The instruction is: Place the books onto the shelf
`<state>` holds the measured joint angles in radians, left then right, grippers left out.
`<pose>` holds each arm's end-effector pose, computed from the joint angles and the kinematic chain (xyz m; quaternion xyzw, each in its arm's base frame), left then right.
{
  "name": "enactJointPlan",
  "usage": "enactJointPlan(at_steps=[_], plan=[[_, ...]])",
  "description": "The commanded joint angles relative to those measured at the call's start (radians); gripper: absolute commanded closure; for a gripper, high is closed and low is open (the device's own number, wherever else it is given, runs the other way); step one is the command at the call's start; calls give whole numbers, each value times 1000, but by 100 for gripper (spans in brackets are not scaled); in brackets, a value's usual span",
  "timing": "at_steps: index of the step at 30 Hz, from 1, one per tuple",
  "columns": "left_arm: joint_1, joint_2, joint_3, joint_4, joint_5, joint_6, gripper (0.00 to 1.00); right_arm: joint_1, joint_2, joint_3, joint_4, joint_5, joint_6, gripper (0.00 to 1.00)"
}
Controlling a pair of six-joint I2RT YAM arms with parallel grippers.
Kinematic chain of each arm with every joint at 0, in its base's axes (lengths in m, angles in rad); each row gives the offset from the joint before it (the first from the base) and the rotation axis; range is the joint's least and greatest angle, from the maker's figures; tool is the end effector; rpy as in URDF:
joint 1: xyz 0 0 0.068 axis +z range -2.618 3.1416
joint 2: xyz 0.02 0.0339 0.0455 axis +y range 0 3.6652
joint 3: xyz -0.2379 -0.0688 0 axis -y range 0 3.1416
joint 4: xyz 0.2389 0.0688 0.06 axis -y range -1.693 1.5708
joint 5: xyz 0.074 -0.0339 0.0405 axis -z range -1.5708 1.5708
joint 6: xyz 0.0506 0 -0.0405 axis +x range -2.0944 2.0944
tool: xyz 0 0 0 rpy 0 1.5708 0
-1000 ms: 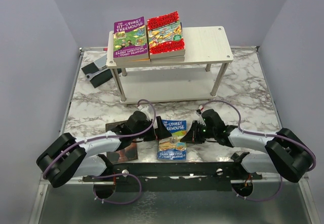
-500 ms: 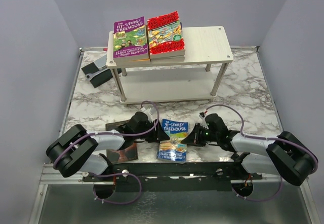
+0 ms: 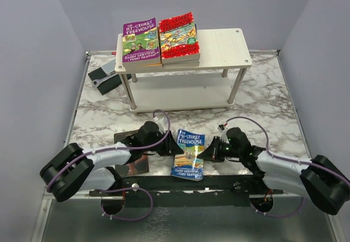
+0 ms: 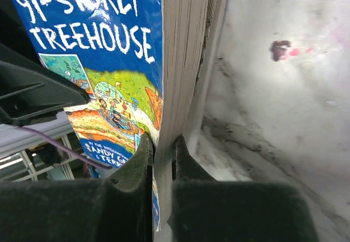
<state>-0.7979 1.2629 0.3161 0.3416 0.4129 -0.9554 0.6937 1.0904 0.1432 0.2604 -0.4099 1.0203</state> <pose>0.1497 -0.1825 0.1129 0.0267 0.8717 -0.4654 0.1511 0.1343 0.1379 0.0892 0.0580 0.8874 0.4370 0.1351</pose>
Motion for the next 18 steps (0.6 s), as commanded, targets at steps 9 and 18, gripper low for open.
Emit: enactJointPlan(at_steps=[9, 18], plan=[[12, -295, 41, -54, -33, -98, 100, -4, -324, 19, -190, 1, -69, 42], [17, -444, 57, 24, -41, -203, 100, -3, -443, 62, -163, -62, -104, 31]])
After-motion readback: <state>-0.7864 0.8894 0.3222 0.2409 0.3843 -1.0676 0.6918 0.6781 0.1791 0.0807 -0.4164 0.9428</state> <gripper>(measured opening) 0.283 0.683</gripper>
